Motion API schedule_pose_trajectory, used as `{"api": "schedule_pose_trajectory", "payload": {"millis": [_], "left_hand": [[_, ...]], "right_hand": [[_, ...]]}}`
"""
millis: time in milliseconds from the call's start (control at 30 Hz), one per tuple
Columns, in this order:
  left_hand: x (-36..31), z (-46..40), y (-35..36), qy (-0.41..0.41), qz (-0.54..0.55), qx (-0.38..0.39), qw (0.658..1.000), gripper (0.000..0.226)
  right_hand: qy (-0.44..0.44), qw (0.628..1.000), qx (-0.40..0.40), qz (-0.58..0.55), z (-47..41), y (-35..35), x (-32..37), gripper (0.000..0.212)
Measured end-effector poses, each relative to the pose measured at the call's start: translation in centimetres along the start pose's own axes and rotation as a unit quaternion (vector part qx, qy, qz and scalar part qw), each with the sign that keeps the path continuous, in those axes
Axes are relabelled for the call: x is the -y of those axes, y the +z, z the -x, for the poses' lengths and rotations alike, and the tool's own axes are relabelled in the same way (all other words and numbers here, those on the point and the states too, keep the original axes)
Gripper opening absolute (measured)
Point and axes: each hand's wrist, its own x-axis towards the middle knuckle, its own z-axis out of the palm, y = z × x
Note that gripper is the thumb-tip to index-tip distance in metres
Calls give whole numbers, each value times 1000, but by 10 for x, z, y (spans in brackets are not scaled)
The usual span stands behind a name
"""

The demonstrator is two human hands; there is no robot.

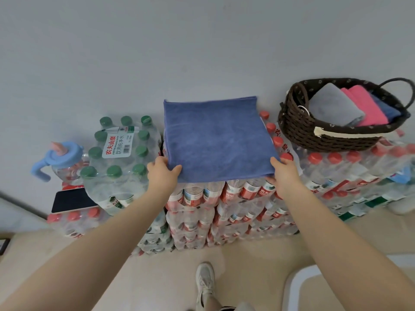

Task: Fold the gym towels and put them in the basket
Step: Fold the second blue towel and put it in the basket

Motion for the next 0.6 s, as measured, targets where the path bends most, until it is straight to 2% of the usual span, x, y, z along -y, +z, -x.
{"api": "schedule_pose_trajectory", "payload": {"millis": [67,100,200,300,400,500,600], "left_hand": [[0,3,0,4,-10,-12,1000,18],[0,3,0,-1,-6,-26,1000,20],[2,7,-4,-14,69,-46,996,24],[7,16,-7,-19,99,-5,995,23],[13,22,-16,-47,156,35,986,19],[18,29,-29,-58,255,63,963,17],[17,40,-40,-51,335,127,932,30]], "right_hand": [[19,997,12,-70,5,-6,5,16],[19,996,7,-83,5,-10,6,18],[8,998,5,-56,10,-21,6,23],[-18,999,43,6,20,-30,4,11],[-40,996,85,2,31,-39,3,20],[-38,994,97,-42,44,-49,1,24],[-48,985,155,-60,59,-60,-3,31]]}}
